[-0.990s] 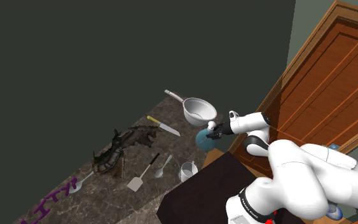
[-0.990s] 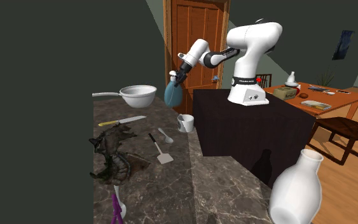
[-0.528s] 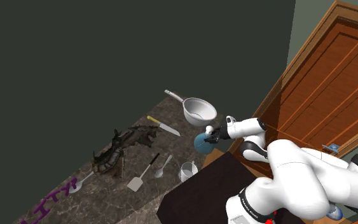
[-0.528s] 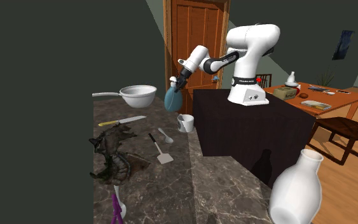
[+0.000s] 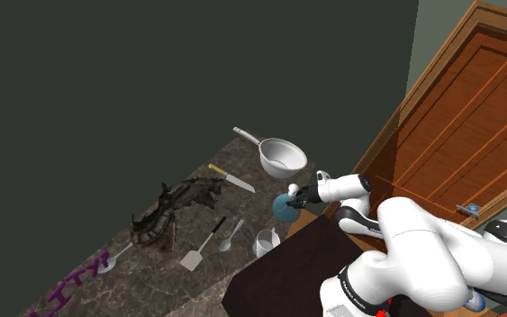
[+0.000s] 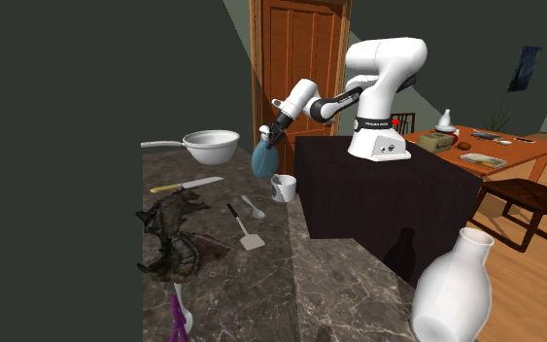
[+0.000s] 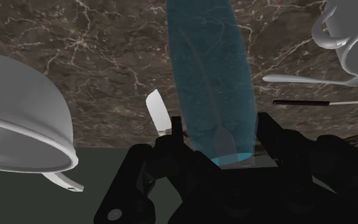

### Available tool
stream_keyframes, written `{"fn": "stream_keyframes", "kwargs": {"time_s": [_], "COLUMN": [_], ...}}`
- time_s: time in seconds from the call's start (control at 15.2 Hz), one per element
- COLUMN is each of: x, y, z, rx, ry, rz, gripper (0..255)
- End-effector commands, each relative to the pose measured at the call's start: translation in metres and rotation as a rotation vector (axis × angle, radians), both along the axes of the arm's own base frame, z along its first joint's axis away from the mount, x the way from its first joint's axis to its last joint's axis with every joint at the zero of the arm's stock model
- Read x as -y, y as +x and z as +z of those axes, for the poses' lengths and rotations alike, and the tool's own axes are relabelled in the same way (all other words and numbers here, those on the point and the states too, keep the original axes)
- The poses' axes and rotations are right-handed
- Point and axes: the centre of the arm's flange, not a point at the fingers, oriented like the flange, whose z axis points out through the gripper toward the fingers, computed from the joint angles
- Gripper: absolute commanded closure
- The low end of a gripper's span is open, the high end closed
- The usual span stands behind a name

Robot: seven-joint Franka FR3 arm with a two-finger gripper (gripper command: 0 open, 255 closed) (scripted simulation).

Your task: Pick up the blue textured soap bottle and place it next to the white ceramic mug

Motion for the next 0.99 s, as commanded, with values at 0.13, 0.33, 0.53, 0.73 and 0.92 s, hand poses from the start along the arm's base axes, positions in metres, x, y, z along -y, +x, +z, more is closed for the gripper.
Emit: {"fn": "stream_keyframes", "kwargs": {"time_s": [0.13, 0.33, 0.53, 0.73, 0.92], "x": [0.0, 0.0, 0.0, 0.0, 0.006], "y": [0.0, 0.0, 0.0, 0.0, -0.023], "z": [-0.001, -0.001, -0.002, -0.002, 0.03], "rx": [0.001, 0.001, 0.001, 0.001, 0.001], "ry": [0.0, 0.0, 0.0, 0.0, 0.0], "rz": [0.0, 0.0, 0.0, 0.0, 0.0], "gripper": [255, 255, 0, 0, 0]}}
